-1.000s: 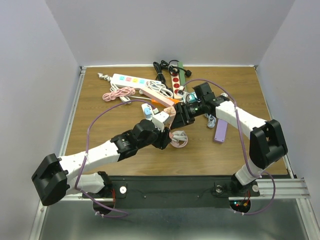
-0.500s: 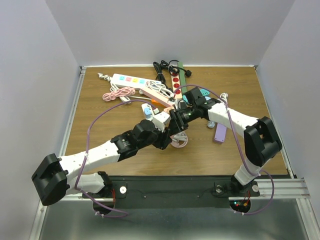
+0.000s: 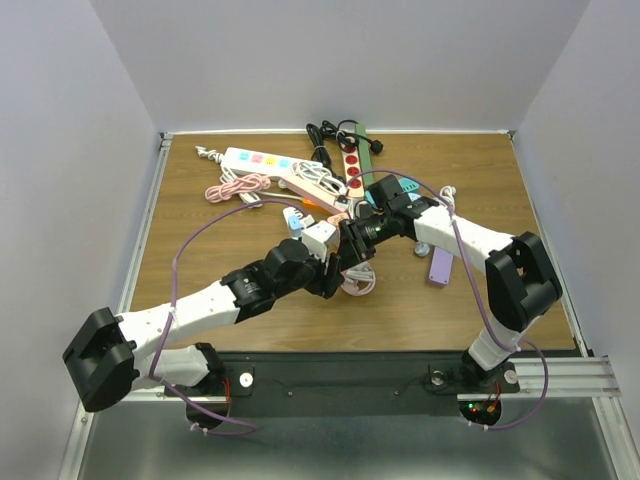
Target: Insert the plug
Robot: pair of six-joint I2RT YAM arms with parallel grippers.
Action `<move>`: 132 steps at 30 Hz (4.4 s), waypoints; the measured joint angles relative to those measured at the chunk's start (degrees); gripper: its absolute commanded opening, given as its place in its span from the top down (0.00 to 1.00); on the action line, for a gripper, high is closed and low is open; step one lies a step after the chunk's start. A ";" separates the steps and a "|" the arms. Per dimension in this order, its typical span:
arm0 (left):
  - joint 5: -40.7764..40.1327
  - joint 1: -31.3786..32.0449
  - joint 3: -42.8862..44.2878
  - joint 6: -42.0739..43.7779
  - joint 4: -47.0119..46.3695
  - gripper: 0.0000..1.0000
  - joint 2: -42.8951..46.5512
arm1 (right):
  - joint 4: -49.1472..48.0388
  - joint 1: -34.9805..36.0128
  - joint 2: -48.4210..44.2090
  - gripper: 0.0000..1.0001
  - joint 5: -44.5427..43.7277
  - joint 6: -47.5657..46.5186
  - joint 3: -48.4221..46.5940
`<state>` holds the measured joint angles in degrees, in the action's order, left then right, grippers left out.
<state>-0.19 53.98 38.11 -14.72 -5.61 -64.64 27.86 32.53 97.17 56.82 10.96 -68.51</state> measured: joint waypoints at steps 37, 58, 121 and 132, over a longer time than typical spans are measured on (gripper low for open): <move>2.78 -38.05 -5.25 -12.83 -5.75 0.10 4.00 | 2.95 1.22 8.76 0.99 -34.32 3.63 -25.35; 2.97 -40.26 -3.39 -10.14 -3.89 0.10 4.07 | 8.68 11.02 21.84 0.99 -52.52 10.78 -35.56; 6.34 -41.35 -3.39 -10.19 -5.79 0.10 3.93 | 10.80 14.99 26.93 1.00 -59.43 13.29 -38.14; 6.67 -41.35 -3.39 -10.21 -5.97 0.10 3.61 | 10.29 15.85 26.82 1.00 -61.33 12.37 -37.09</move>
<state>6.48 12.62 34.72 -24.93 -11.57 -61.04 38.15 48.38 123.98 -4.51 23.33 -105.60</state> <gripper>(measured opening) 0.902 0.390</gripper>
